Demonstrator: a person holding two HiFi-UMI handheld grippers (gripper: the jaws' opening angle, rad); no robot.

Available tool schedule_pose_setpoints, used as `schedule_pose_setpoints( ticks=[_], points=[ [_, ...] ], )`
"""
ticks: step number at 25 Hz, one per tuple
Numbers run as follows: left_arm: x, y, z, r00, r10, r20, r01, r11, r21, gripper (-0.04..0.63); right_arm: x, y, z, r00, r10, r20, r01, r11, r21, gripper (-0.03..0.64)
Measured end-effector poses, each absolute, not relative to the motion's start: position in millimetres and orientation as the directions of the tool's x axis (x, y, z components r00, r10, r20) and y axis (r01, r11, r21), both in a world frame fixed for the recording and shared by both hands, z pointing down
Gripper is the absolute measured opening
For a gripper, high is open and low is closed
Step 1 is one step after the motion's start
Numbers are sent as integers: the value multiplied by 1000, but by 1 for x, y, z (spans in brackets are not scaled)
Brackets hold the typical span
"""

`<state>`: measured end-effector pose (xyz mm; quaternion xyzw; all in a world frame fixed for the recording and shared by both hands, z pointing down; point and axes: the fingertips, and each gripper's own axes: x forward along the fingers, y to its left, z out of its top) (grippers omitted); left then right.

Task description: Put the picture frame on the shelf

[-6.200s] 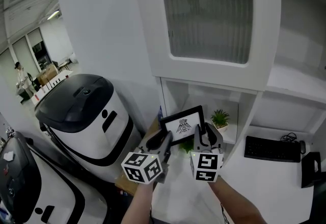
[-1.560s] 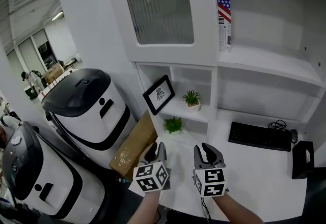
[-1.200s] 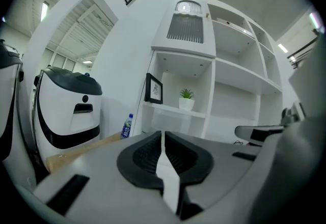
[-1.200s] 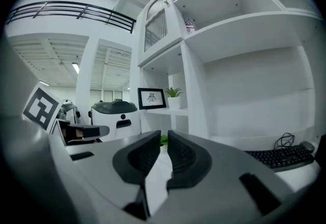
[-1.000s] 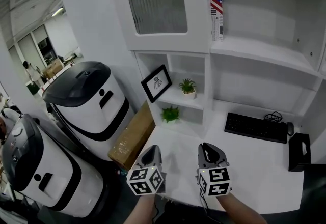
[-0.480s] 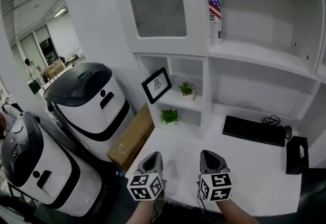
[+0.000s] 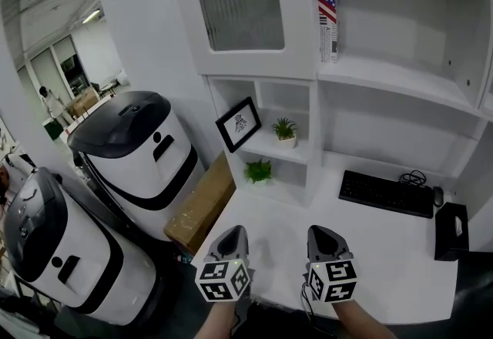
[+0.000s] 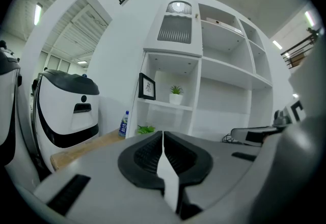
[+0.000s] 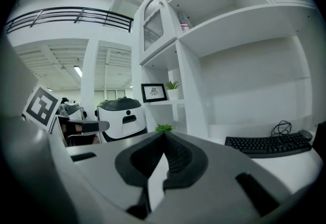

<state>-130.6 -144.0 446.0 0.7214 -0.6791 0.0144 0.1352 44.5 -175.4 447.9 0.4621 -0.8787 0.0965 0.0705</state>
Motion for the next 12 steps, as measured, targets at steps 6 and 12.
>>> schedule_pose_setpoints(
  ticks=[6, 12],
  points=[
    [-135, -145, 446, 65, -974, 218, -987, -30, 159, 20, 38, -175, 449, -582, -782, 223, -812, 574, -108, 0],
    [-129, -147, 447, 72, -972, 225, -989, -41, 140, 20, 38, -173, 448, -591, -778, 213, -806, 578, -127, 0]
  ],
)
